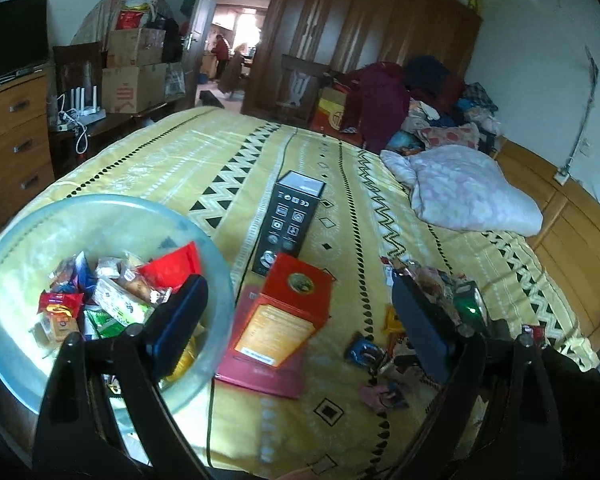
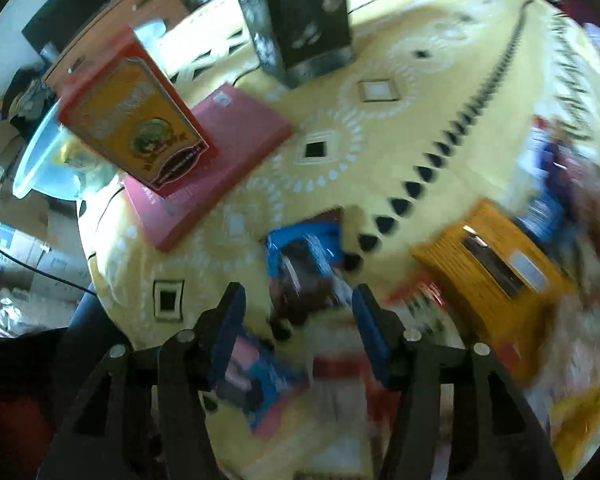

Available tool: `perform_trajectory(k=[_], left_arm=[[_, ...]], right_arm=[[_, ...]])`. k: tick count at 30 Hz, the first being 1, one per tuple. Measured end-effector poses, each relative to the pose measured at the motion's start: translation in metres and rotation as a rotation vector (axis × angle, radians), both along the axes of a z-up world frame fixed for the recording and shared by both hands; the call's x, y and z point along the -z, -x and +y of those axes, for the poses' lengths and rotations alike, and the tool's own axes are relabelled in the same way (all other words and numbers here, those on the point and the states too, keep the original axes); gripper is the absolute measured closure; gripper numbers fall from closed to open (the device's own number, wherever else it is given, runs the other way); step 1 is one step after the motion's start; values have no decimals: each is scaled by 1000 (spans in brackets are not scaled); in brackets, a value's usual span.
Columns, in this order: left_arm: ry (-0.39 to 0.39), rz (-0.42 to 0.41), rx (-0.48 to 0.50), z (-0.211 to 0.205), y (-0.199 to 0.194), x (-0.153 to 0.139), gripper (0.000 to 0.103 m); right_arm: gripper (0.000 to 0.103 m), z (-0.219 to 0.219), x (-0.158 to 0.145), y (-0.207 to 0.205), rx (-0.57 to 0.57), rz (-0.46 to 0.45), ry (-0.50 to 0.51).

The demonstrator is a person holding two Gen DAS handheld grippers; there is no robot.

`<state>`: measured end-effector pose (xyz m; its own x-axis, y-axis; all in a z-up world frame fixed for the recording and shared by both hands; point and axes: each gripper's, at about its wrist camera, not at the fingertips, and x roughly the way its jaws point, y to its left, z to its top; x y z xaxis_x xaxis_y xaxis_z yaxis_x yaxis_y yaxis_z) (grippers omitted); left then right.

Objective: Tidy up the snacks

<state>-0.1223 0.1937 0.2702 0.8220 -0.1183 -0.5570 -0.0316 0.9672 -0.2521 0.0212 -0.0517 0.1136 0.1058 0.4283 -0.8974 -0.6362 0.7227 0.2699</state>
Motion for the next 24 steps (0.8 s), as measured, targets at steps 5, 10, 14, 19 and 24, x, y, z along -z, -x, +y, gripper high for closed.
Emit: perform_trajectory(k=[5,10,14,19,24], left_arm=[[7,39,40,-6,-1,10,9],[-27,89,123,-28,-1,22,9],[-106,152,258,-57,-2,39,9],[-124,268,485,-98,-13,88,9],[-57,411,545,-126,-44,141,10]], right_arm=[[42,-19,16,18,50,12,-50],[30,27,35,-6,-16,-48,24],[17,62,55,-28,-68,-46,83],[43,63,81,-39,-55,27,107],[53,8,24,-31,109,-37,-117]])
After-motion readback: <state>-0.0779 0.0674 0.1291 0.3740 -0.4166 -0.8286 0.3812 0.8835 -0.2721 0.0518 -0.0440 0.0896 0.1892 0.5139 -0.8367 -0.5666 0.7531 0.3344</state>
